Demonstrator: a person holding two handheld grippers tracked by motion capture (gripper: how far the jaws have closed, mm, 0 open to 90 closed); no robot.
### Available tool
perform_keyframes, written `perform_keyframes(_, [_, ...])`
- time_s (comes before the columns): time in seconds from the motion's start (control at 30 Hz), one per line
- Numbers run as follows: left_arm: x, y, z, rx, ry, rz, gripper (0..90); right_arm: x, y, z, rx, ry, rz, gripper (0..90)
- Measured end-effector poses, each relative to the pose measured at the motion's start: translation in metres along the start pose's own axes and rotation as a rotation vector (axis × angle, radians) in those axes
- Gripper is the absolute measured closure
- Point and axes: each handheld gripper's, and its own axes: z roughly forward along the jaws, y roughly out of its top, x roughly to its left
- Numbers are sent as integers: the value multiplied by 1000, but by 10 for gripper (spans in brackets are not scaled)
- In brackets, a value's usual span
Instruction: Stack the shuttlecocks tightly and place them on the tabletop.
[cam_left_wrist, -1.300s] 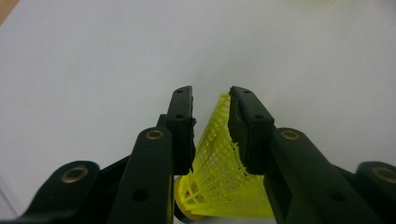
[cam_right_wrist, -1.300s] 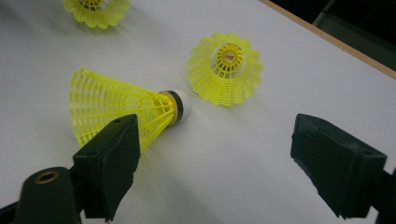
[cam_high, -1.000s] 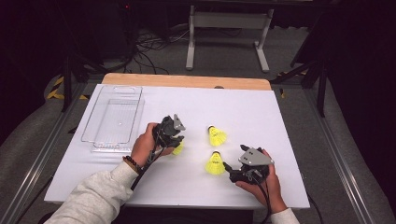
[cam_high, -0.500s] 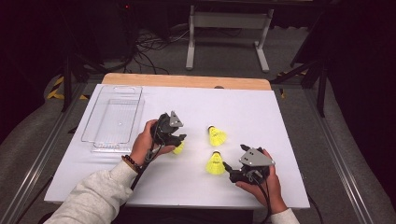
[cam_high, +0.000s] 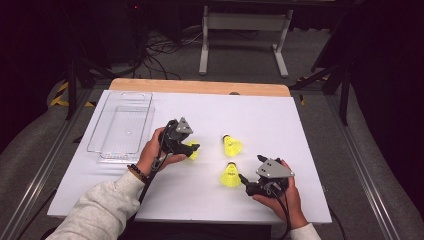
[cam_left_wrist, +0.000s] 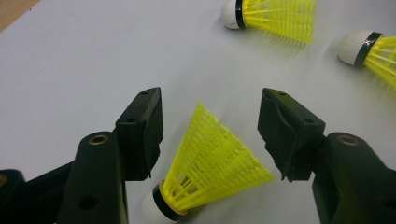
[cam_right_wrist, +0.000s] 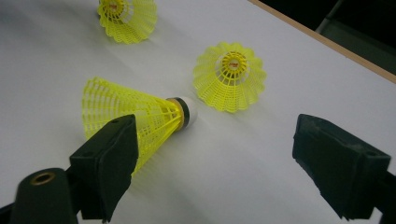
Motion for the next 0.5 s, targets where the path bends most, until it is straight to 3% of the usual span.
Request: perform_keyframes(0.5, [1,-2,-17,-93,-20,31,382,0,1,-2,-7,-5,-1,154])
